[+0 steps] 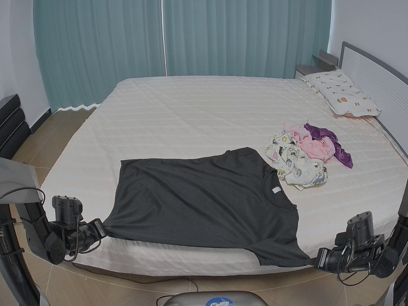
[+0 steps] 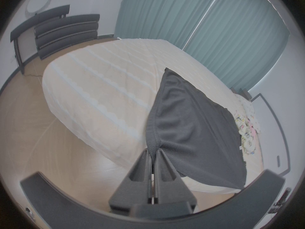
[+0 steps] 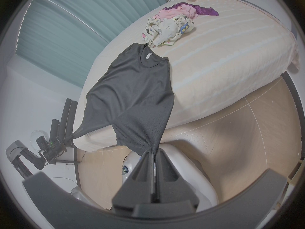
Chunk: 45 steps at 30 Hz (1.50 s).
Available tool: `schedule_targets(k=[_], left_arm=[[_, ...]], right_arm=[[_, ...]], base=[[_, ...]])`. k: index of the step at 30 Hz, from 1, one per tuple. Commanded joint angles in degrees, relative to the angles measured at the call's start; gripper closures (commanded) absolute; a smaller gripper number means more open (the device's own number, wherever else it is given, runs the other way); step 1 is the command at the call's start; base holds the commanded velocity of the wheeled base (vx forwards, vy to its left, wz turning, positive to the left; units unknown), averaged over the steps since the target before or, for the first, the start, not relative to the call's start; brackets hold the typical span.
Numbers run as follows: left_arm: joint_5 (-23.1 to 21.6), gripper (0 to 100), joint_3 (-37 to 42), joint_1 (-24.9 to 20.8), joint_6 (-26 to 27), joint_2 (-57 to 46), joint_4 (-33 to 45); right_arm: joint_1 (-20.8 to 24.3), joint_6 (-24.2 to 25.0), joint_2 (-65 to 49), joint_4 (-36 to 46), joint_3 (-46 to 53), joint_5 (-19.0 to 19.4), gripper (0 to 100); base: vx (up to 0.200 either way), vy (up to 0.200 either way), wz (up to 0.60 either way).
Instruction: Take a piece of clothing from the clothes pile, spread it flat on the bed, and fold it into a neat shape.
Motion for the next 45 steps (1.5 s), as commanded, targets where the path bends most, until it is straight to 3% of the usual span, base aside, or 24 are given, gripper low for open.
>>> schedule_targets(k=[1,17,25,31,36,45], left_arm=[[1.4,100,2.7,0.0,2.5,-2.4,0.0],[2.2,100,4.8,0.0,9.0,-2.8,5.5],[2.3,100,7.8,0.3,13.8,-3.6,6.0],[2.9,100,8.4,0.7,15.7,-3.9,7.8],[2.9,100,6.3,0.7,14.6,-5.9,8.1],[2.4,100,-2.6,0.1,6.4,-8.1,13.2]], right_arm=[[0.8,-0.5,-6.8,2.8,1.0,0.3,100],[4.5,-1.3,-8.7,9.3,1.0,-0.1,100],[6.0,-3.1,-12.8,17.3,1.0,0.1,100],[5.9,-3.1,-13.5,17.3,1.0,0.0,100],[4.6,-2.9,-15.5,16.8,-1.9,0.2,100],[0.7,-3.0,-12.6,17.9,-15.7,0.2,100]], base=[[0.000,0.000,0.00],[0.000,0.000,0.00],[0.000,0.000,0.00],[0.000,0.000,0.00],[0.000,0.000,0.00],[0.000,0.000,0.00]])
